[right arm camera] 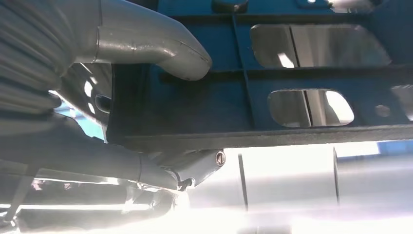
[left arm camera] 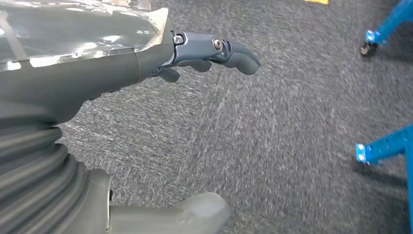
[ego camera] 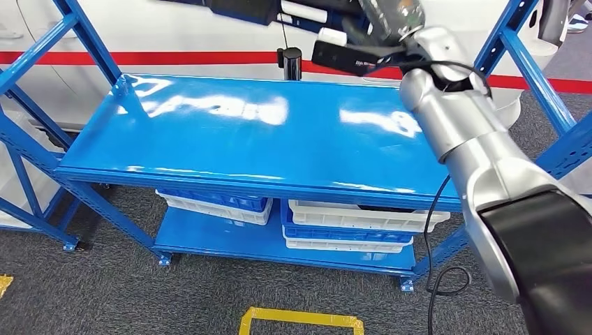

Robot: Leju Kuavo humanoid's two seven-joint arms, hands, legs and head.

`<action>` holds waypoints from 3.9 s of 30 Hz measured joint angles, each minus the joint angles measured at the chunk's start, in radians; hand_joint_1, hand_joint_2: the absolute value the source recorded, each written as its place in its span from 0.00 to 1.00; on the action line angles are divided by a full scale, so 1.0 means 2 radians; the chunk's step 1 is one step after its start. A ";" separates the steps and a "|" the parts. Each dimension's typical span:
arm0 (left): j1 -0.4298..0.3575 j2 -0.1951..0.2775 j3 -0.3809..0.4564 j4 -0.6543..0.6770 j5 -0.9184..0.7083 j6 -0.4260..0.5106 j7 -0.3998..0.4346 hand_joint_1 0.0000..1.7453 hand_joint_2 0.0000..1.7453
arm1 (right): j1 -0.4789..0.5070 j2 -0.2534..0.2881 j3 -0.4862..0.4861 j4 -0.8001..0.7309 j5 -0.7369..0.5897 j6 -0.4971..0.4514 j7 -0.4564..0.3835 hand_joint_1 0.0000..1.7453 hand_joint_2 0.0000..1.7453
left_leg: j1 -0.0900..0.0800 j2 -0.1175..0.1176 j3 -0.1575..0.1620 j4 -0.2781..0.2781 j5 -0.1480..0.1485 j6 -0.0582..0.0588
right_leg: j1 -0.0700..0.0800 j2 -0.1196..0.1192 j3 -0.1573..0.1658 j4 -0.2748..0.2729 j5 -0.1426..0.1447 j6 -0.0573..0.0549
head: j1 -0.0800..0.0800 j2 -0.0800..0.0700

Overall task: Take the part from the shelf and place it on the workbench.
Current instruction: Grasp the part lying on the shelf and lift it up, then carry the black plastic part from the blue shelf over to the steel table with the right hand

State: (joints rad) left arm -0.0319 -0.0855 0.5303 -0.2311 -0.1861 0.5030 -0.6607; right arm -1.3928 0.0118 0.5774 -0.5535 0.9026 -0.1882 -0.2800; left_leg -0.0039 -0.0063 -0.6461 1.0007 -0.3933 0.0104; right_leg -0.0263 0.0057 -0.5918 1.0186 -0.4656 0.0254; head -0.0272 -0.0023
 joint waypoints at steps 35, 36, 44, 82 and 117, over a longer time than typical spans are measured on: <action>-0.004 0.005 -0.005 0.011 -0.043 -0.043 0.093 0.00 1.00 | 0.068 -0.062 0.011 -0.078 -0.102 0.001 -0.035 1.00 1.00 | 0.004 0.001 0.005 0.006 -0.004 0.005 | 0.001 -0.002 -0.004 0.007 0.005 0.007 | 0.000 0.000; -0.003 0.005 -0.006 0.011 -0.043 -0.044 0.093 0.00 1.00 | 0.071 -0.064 0.012 -0.078 -0.106 0.001 -0.045 1.00 1.00 | 0.006 0.001 0.003 0.009 -0.008 0.003 | -0.001 -0.002 -0.005 0.006 0.006 0.002 | 0.000 0.000; -0.004 0.006 -0.010 0.012 -0.055 -0.046 0.104 0.00 1.00 | 0.124 -0.091 0.013 -0.137 -0.175 0.007 -0.170 1.00 1.00 | 0.009 0.002 -0.015 0.127 -0.091 -0.005 | 0.003 -0.003 -0.021 0.006 0.023 -0.013 | -0.002 0.000; -0.011 0.005 -0.013 0.014 -0.066 -0.047 0.102 0.00 1.00 | 0.163 -0.139 0.013 -0.199 -0.174 0.023 -0.165 1.00 1.00 | 0.009 -0.002 0.050 0.009 -0.050 0.006 | 0.002 -0.006 -0.033 -0.001 0.040 0.016 | -0.001 0.000; -0.014 0.013 -0.010 0.014 -0.069 -0.050 0.093 0.00 1.00 | 0.194 -0.141 0.030 -0.238 -0.171 0.012 -0.206 1.00 1.00 | 0.010 0.003 0.018 0.010 -0.022 0.020 | 0.003 -0.007 -0.077 0.113 -0.043 0.004 | 0.003 0.000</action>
State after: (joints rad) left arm -0.0605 -0.0594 0.5099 -0.2022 -0.3231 0.4020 -0.4742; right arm -1.0049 -0.2695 0.6378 -1.0297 0.5597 -0.1644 -0.6924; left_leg 0.0160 0.0004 -0.6094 1.0201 -0.4374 0.0511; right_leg -0.0207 -0.0092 -0.7451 1.2452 -0.5508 0.0328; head -0.0208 -0.0023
